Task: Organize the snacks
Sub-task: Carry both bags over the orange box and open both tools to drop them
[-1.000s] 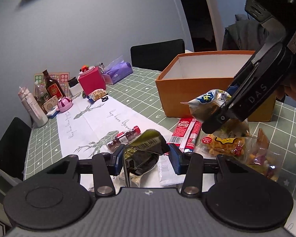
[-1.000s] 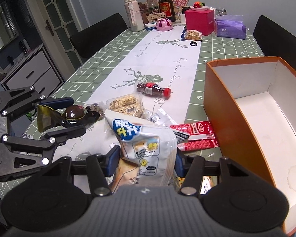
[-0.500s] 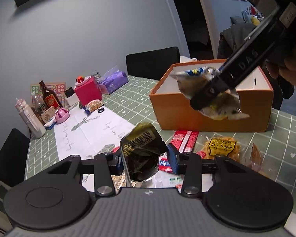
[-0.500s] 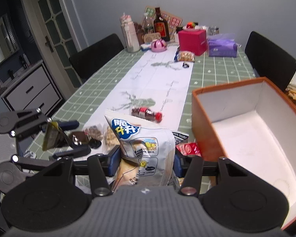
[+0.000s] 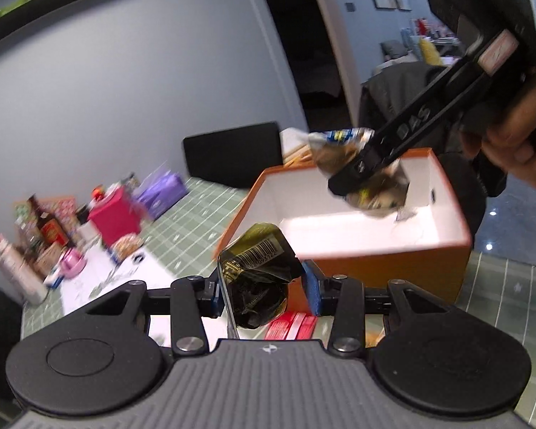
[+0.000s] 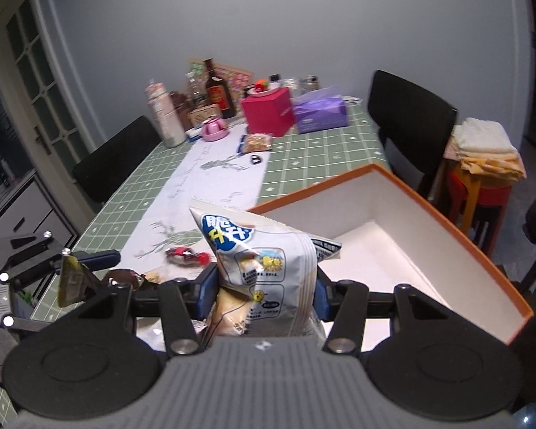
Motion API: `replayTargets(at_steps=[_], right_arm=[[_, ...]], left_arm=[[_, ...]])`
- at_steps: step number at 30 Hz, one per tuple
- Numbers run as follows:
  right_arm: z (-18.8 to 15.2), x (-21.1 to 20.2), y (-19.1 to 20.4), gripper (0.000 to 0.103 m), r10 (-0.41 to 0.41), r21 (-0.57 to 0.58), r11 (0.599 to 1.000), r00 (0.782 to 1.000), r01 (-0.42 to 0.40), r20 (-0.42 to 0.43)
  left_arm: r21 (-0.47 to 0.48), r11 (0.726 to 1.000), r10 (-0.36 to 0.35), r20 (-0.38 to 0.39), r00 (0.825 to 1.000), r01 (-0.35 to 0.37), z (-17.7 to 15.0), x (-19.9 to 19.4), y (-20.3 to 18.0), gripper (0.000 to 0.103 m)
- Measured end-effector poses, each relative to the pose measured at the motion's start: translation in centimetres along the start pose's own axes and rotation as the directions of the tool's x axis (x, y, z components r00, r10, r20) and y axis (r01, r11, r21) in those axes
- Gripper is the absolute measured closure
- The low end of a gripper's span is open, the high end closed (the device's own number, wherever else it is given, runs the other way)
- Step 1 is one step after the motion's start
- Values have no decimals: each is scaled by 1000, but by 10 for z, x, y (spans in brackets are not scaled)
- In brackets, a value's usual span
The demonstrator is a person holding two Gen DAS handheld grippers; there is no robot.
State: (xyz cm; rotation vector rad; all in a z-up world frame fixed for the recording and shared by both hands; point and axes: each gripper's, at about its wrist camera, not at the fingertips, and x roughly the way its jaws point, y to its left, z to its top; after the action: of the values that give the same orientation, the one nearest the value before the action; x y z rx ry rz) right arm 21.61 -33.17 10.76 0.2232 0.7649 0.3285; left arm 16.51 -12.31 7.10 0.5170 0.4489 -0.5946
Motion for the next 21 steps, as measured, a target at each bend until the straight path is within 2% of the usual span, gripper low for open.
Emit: replayTargets(at_steps=[5,11,21], right_arm=[[-2,-3,-40,52,-42,80,996,999,42,0],[-5,0,-76,52,-73,143,987,997,73,-2],[-7,25,-111,52,-99,137,985,993,107,-61]], left_arm=[[40,998,-48,23,999,47,26,23,-25,55],[64,993,-97,17,995,95,40,56,-47,55],[58,984,-168,-17,986,169,45,91,-71,55]])
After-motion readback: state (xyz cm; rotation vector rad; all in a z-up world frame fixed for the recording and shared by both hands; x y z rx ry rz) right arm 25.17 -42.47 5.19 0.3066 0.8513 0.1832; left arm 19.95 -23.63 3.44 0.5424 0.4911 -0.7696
